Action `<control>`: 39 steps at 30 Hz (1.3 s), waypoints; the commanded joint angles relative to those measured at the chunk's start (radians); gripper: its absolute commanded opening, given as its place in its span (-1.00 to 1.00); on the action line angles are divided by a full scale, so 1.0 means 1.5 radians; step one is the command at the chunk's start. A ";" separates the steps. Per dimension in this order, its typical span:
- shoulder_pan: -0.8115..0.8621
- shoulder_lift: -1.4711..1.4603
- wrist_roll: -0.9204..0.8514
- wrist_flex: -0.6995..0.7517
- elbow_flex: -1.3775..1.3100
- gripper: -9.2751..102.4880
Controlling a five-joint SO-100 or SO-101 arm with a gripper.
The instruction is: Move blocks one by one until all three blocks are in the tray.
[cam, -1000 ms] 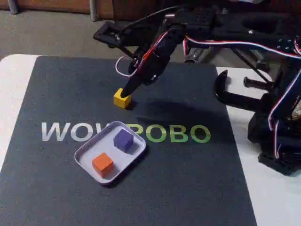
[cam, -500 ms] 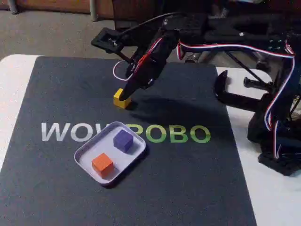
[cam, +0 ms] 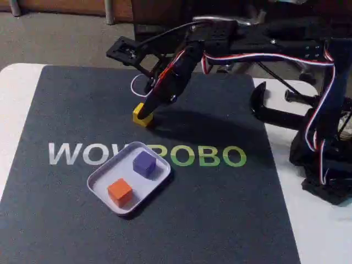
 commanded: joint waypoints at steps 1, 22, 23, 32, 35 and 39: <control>-0.007 0.004 -0.004 -0.006 -0.031 -0.55; -0.025 -0.014 0.004 -0.027 -0.042 -0.72; -0.027 -0.010 0.008 -0.027 -0.042 -0.73; -0.091 0.095 0.072 -0.019 -0.018 -0.74; -0.118 0.141 0.092 -0.019 -0.001 -0.74; -0.146 0.201 0.092 -0.019 0.042 -0.74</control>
